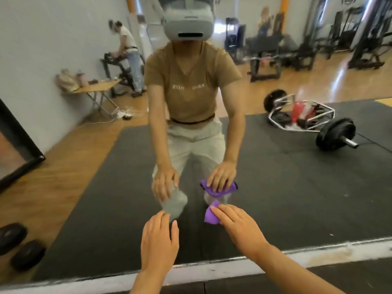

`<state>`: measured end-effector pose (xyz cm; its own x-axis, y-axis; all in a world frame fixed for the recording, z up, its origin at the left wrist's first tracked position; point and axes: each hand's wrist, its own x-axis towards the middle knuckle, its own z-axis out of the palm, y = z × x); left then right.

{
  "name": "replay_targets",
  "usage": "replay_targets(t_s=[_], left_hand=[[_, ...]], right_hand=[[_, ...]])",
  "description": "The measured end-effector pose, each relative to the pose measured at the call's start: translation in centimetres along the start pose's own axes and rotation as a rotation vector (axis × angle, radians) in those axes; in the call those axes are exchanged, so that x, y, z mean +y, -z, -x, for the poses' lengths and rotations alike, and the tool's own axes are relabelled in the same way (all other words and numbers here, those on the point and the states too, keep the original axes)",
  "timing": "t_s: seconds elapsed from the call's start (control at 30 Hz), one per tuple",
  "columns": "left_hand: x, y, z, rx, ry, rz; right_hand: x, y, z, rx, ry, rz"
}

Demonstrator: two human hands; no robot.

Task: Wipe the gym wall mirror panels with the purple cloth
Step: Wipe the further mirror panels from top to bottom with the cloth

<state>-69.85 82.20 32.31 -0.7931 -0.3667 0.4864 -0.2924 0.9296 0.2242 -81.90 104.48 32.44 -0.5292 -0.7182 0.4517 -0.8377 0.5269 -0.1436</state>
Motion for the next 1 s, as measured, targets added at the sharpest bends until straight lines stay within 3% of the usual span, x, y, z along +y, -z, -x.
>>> replay_targets(t_s=[0.23,0.73,1.0], left_hand=[[6.1,12.4,-6.0,0.042,-0.128,0.001],[14.4,28.0,-16.0,0.215,-0.33,-0.046],[18.3,34.5,-18.1,0.269,-0.382,-0.047]], right_hand=[[-0.5,14.5,-4.4,-0.043,0.068,-0.032],[1.5,33.1,-10.4,0.196,0.143,0.177],[-0.4,42.8,-12.1,0.429,0.155,0.245]])
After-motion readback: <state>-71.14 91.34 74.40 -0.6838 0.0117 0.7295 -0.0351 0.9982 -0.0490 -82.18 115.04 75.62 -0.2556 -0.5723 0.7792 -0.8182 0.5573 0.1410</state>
